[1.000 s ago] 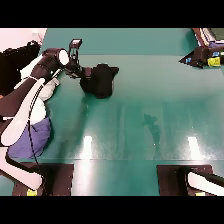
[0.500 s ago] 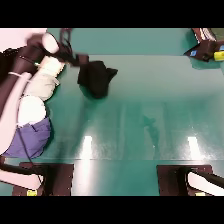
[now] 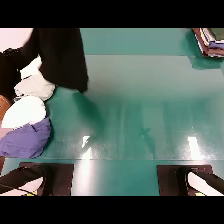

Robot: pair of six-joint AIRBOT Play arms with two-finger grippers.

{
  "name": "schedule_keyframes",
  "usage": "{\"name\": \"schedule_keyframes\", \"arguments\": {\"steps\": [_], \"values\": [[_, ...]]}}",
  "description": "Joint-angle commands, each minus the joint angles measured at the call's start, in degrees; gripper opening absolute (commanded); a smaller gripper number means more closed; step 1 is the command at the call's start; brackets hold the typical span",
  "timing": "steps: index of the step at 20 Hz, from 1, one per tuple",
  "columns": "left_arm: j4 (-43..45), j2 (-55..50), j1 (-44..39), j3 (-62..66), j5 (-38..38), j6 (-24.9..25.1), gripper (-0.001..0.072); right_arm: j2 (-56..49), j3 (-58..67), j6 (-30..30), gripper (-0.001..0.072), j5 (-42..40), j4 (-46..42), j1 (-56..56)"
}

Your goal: Fold the shirts.

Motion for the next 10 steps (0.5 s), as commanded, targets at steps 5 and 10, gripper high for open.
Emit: {"name": "schedule_keyframes", "arguments": {"steps": [5, 10], "values": [[-2.40, -6.75, -13.62, -19.87, -2.62, 2.43, 0.0024, 6.43, -6.80, 0.04, 0.0013, -0.20, -0.02, -0.02], [-1.73, -13.62, -10.23, -25.05, -0.31, 1.51, 0.0035, 9.99, -14.91, 0.04, 0.0012, -0.24, -0.02, -0.02]]}}
